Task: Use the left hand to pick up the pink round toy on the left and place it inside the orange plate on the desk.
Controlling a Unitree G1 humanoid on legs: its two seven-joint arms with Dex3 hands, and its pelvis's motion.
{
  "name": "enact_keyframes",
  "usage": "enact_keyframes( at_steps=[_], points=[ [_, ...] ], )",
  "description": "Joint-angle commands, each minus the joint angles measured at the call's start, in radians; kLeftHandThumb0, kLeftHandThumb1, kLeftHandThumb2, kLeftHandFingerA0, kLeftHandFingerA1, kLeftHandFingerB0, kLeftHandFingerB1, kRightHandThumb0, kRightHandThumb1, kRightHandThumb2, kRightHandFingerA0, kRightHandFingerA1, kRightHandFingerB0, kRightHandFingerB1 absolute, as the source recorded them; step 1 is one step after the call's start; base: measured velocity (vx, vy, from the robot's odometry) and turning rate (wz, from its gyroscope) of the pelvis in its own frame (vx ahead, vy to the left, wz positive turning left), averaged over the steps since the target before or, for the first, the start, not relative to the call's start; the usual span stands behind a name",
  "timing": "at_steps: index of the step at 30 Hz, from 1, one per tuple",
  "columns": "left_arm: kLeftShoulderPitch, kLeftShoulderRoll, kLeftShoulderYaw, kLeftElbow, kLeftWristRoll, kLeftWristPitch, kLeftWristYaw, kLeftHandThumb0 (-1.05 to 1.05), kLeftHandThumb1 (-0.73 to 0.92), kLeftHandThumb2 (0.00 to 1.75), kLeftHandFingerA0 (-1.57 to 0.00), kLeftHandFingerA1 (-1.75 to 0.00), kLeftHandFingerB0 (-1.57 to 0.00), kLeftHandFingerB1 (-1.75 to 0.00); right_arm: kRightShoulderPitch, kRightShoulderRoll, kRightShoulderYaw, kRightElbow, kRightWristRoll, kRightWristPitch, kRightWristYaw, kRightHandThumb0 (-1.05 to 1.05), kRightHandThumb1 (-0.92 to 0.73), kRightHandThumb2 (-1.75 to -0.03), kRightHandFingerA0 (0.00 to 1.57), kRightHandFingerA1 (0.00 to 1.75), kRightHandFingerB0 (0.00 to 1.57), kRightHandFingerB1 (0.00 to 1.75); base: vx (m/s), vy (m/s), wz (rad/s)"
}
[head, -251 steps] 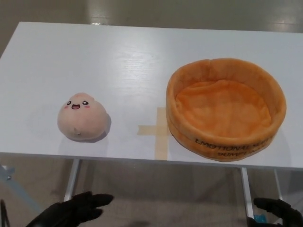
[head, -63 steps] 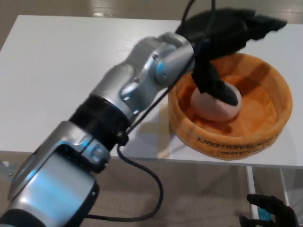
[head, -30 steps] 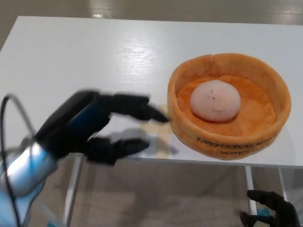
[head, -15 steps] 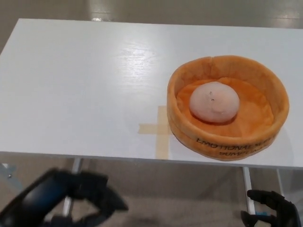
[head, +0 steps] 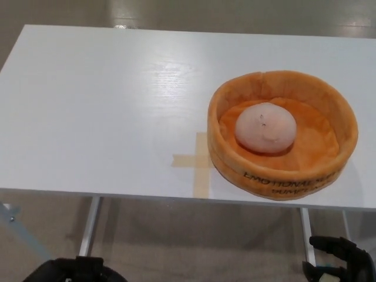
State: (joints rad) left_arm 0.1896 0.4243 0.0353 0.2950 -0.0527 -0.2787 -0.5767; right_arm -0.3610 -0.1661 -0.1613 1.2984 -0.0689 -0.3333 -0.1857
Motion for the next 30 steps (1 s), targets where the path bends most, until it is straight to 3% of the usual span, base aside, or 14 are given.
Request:
enact_keyframes(
  at_steps=[1,10,11,12,13,14,15,17,18,21,26,27,28,30],
  points=[
    [-0.215,-0.085,-0.029,0.601,0.18,-0.023,0.42,-0.12,0.76,0.62,-0.89,-0.64,-0.83,-0.56,0.06,-0.004,0.013,0.014,-0.014,-0.009,0.003,-0.19,-0.35,-0.81,0.61,0.92,0.61,0.74,0.0,0.0,0.0],
    [-0.32,-0.111,-0.004,0.801,0.14,0.016,0.513,-0.17,0.72,0.62,-0.94,-0.63,-0.86,-0.54,0.068,0.001,0.004,0.016,-0.004,0.0,0.006,-0.21,-0.33,-0.84,0.59,0.94,0.61,0.74,0.0,0.0,0.0],
    [-0.321,-0.109,-0.018,0.808,0.157,0.009,0.533,-0.21,0.66,0.59,-0.77,-0.49,-0.62,-0.41,0.067,0.001,0.006,0.016,-0.006,-0.001,0.004,-0.2,-0.33,-0.84,0.58,0.95,0.6,0.76,0.0,0.0,0.0],
    [-0.319,-0.108,-0.028,0.81,0.167,0.003,0.544,-0.21,0.66,0.59,-0.77,-0.49,-0.62,-0.41,0.067,0.001,0.007,0.015,-0.007,-0.003,0.002,-0.2,-0.33,-0.84,0.58,0.95,0.6,0.76,0.0,0.0,0.0],
    [-0.316,-0.102,-0.05,0.81,0.192,-0.009,0.549,-0.23,0.41,0.9,-0.01,-0.51,0.0,-0.47,0.066,0.002,0.008,0.015,-0.008,-0.006,0.001,-0.18,-0.27,-0.94,0.64,0.84,0.6,0.77,0.0,0.0,0.0],
    [-0.317,-0.097,-0.066,0.816,0.209,-0.021,0.552,-0.23,0.41,0.9,-0.01,-0.51,0.0,-0.47,0.065,0.002,0.008,0.014,-0.008,-0.008,-0.001,-0.18,-0.27,-0.94,0.64,0.84,0.6,0.77,0.0,0.0,0.0],
    [-0.323,-0.089,-0.093,0.826,0.236,-0.024,0.556,-0.41,0.48,0.55,0.0,-0.21,-0.06,-0.26,0.063,0.002,0.007,0.014,-0.007,-0.007,0.0,-0.2,-0.32,-0.86,0.57,0.97,0.6,0.76,0.0,0.0,0.0],
    [-0.33,-0.084,-0.112,0.835,0.254,-0.018,0.563,-0.41,0.48,0.55,0.0,-0.21,-0.06,-0.26,0.062,0.002,0.007,0.014,-0.007,-0.005,0.002,-0.2,-0.32,-0.86,0.57,0.97,0.6,0.76,0.0,0.0,0.0],
    [-0.343,-0.083,-0.117,0.85,0.251,-0.008,0.564,-0.46,0.31,0.65,0.0,-0.07,-0.03,-0.2,0.061,0.003,0.008,0.014,-0.009,-0.008,-0.003,-0.2,-0.3,-0.86,0.6,0.98,0.62,0.78,0.0,0.0,0.0],
    [-0.358,-0.086,-0.119,0.873,0.24,0.006,0.563,-0.44,0.3,0.63,0.0,-0.05,-0.04,-0.21,0.06,0.003,0.004,0.014,-0.004,-0.01,0.001,-0.2,-0.31,-0.85,0.63,0.98,0.62,0.77,0.0,0.0,0.0],
    [-0.375,-0.085,-0.121,0.92,0.222,-0.026,0.553,-0.33,0.27,0.66,0.0,-0.21,0.0,-0.29,0.061,-0.002,0.015,0.013,-0.014,-0.01,-0.006,-0.2,-0.31,-0.83,0.58,0.96,0.62,0.77,0.0,0.0,0.0],
    [-0.375,-0.084,-0.122,0.924,0.224,-0.03,0.555,-0.3,0.44,0.54,0.0,-0.18,-0.08,-0.26,0.061,-0.002,0.014,0.013,-0.011,-0.008,-0.004,-0.21,-0.32,-0.83,0.6,0.95,0.61,0.76,0.0,0.0,0.0],
    [-0.376,-0.083,-0.125,0.93,0.225,-0.036,0.559,-0.3,0.44,0.54,0.0,-0.18,-0.08,-0.26,0.06,-0.001,0.012,0.013,-0.007,-0.007,-0.002,-0.21,-0.32,-0.83,0.6,0.95,0.61,0.76,0.0,0.0,0.0],
    [-0.38,-0.083,-0.125,0.937,0.224,-0.039,0.561,-0.33,0.39,0.67,0.0,-0.17,-0.05,-0.31,0.058,-0.002,0.012,0.012,-0.006,-0.004,0.0,-0.2,-0.33,-0.83,0.58,0.96,0.61,0.76,0.0,0.0,0.0]
  ],
)
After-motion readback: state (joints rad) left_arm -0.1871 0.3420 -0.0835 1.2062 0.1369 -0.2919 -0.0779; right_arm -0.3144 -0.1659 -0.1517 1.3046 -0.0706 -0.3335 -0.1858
